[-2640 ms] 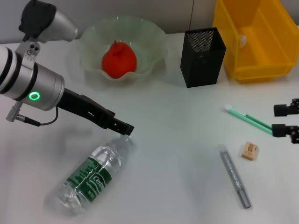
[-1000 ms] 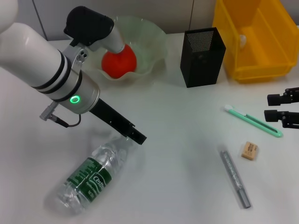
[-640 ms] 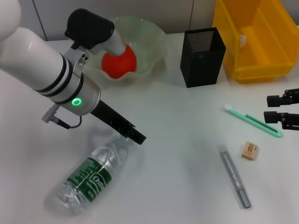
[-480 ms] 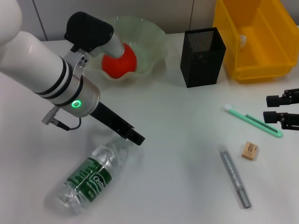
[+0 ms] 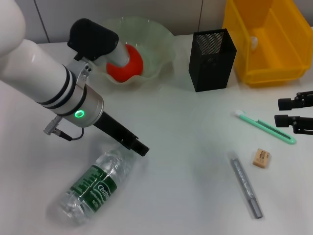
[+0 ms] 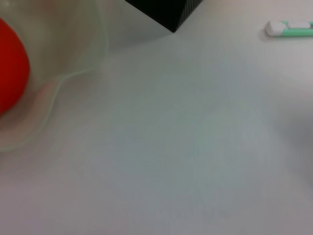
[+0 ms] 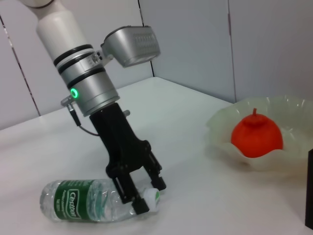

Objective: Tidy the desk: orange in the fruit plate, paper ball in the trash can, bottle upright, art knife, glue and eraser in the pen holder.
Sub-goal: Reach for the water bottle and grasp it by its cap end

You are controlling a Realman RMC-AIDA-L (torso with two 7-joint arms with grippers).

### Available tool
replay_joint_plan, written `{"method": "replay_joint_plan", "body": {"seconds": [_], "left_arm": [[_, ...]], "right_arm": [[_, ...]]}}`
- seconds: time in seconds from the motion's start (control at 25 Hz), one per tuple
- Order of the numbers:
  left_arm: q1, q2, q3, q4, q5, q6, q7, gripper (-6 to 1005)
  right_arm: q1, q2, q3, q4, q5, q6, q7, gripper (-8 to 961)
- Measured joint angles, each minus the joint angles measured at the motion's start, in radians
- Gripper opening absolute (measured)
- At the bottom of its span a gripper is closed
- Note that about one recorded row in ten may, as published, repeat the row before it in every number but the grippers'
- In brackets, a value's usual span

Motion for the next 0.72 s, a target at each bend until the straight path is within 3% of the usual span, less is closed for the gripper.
{"method": "replay_joint_plan", "body": {"seconds": [0.72], "left_arm": [[0.005,0.0,0.03,-0.004,0.0,-0.017,0.001,682]], "right_arm": [[0.004,0.002,-0.007,0.009,-0.001,0.017,0.0,411]]}}
